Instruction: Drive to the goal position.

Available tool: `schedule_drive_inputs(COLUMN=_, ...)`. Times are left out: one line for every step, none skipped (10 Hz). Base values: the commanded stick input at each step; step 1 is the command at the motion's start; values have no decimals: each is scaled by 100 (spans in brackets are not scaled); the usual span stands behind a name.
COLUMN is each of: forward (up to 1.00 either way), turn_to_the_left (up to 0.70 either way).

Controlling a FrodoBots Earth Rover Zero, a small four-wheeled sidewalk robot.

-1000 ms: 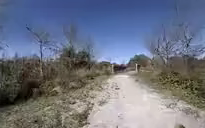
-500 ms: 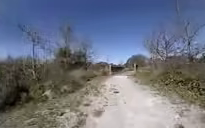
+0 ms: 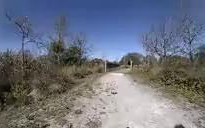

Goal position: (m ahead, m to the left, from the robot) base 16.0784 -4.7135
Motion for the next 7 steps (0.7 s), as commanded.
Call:
schedule_drive_inputs(forward=70, turn_to_the_left=-4)
schedule_drive_inputs(forward=70, turn_to_the_left=-6)
schedule_drive_inputs(forward=70, turn_to_the_left=-8)
schedule_drive_inputs(forward=70, turn_to_the_left=-9)
schedule_drive_inputs(forward=70, turn_to_the_left=-10)
schedule_drive_inputs(forward=70, turn_to_the_left=-7)
schedule_drive_inputs(forward=70, turn_to_the_left=0)
